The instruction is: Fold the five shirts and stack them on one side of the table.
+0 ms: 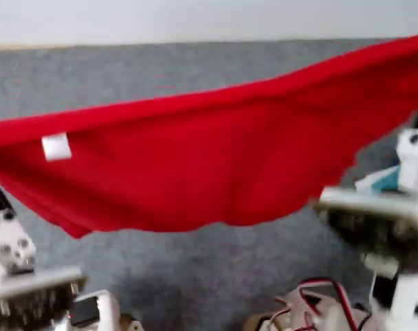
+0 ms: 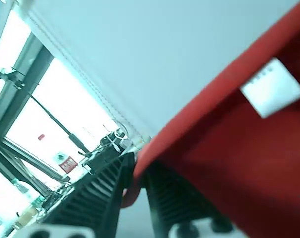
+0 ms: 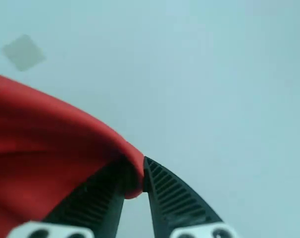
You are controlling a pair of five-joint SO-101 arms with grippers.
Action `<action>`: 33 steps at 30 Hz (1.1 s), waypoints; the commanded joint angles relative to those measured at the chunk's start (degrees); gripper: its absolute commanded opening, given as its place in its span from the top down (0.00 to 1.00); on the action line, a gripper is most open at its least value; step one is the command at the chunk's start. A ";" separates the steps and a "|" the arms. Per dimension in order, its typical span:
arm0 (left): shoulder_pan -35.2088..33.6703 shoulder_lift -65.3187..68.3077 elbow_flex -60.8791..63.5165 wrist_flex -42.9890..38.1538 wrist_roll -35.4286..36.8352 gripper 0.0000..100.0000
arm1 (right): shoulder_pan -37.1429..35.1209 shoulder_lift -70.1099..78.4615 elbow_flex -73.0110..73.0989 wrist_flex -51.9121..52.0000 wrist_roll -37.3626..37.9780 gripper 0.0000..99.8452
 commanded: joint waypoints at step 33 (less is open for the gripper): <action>7.47 0.70 74.95 -46.51 -3.08 0.99 | -11.21 -1.27 84.31 -36.35 6.24 0.99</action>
